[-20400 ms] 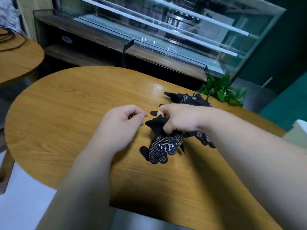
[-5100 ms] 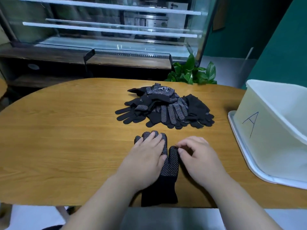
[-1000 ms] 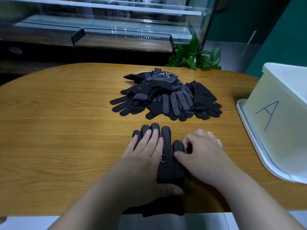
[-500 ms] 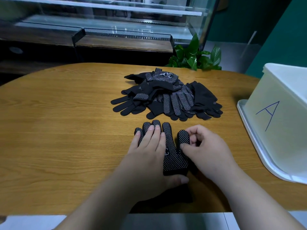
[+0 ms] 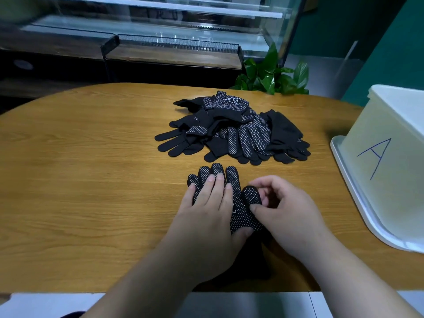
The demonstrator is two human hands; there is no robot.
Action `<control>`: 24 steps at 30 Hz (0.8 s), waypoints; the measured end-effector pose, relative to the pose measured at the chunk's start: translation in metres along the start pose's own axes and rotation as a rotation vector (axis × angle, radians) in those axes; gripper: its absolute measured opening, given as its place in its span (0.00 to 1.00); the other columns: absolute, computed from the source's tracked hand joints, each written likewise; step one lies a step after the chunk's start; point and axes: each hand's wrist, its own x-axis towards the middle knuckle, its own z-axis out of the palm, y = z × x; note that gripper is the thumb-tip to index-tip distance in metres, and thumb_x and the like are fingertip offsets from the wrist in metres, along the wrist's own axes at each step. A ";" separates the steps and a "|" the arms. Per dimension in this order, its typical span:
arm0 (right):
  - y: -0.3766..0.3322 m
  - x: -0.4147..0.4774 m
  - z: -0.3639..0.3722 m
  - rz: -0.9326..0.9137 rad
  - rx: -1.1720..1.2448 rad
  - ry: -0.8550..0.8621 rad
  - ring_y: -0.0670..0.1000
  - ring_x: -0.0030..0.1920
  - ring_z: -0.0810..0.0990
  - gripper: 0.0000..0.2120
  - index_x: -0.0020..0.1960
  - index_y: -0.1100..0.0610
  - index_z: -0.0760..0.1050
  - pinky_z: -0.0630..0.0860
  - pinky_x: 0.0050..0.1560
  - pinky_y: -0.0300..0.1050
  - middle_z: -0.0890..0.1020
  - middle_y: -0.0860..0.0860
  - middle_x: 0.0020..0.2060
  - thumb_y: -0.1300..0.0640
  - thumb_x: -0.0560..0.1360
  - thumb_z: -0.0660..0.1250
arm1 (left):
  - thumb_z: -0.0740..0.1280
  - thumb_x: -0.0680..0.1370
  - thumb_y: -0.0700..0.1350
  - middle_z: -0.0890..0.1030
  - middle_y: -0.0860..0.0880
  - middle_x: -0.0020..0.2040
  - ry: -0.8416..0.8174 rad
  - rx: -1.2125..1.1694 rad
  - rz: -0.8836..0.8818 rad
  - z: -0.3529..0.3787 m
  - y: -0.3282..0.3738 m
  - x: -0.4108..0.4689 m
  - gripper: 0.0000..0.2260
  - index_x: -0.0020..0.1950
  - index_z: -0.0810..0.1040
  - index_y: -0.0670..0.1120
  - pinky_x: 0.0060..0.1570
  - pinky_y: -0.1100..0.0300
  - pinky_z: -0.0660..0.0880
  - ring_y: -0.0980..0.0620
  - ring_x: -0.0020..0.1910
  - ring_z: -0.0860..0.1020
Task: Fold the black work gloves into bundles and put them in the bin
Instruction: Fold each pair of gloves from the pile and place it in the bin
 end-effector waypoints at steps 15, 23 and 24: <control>0.007 -0.007 0.001 -0.293 -0.281 -0.072 0.40 0.48 0.74 0.05 0.46 0.45 0.81 0.73 0.45 0.37 0.76 0.37 0.44 0.55 0.74 0.71 | 0.49 0.78 0.69 0.34 0.49 0.80 -0.060 -0.043 -0.127 -0.010 -0.017 0.001 0.39 0.80 0.36 0.51 0.77 0.42 0.36 0.51 0.77 0.30; 0.008 -0.007 0.013 -0.370 -0.386 -0.071 0.39 0.47 0.68 0.08 0.53 0.44 0.82 0.66 0.42 0.30 0.74 0.38 0.42 0.52 0.75 0.71 | 0.49 0.72 0.75 0.33 0.51 0.80 -0.125 -0.077 -0.162 -0.015 -0.026 0.000 0.45 0.80 0.36 0.53 0.77 0.43 0.37 0.52 0.77 0.29; 0.008 -0.007 0.014 -0.384 -0.403 -0.075 0.39 0.47 0.68 0.08 0.53 0.43 0.82 0.67 0.42 0.30 0.75 0.38 0.42 0.53 0.74 0.71 | 0.51 0.72 0.75 0.32 0.51 0.80 -0.146 -0.096 -0.149 -0.018 -0.029 -0.001 0.45 0.80 0.35 0.54 0.77 0.44 0.37 0.52 0.77 0.29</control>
